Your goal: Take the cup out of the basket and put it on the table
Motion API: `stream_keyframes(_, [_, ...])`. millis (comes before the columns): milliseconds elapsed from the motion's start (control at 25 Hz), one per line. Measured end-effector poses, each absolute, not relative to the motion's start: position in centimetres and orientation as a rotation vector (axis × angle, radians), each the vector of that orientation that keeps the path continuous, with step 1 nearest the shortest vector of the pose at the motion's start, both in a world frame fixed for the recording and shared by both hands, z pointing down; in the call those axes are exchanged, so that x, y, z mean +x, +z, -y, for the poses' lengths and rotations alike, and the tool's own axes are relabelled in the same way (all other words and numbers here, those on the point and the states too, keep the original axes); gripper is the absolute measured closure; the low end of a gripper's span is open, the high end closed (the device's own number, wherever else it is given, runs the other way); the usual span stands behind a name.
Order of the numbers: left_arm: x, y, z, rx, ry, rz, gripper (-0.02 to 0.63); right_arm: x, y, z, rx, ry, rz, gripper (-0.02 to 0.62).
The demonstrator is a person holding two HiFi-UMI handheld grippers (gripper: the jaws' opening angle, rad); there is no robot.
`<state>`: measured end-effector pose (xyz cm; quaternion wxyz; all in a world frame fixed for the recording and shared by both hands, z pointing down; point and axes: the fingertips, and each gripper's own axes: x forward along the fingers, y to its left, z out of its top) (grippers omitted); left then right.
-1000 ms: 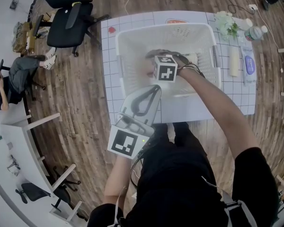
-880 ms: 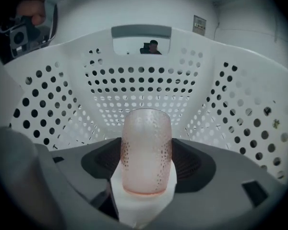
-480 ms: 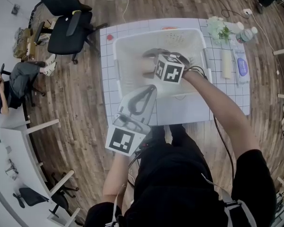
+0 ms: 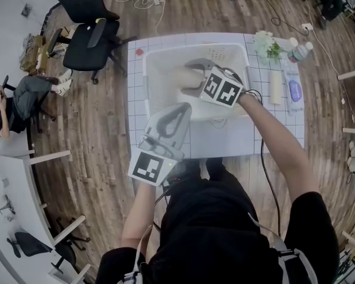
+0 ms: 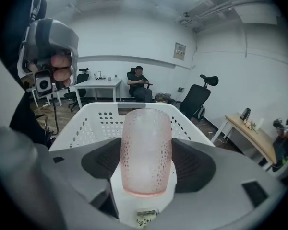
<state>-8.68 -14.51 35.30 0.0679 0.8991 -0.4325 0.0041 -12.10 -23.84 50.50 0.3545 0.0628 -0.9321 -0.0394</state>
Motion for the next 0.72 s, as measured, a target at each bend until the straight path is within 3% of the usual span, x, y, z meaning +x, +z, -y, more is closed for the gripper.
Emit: stream_keyframes(720, [-8.4,34.5,14.4,2.748,0.044,1.348,0.595,-6.7,40.1,21.6,0.452,-0.11,2.628,0.273])
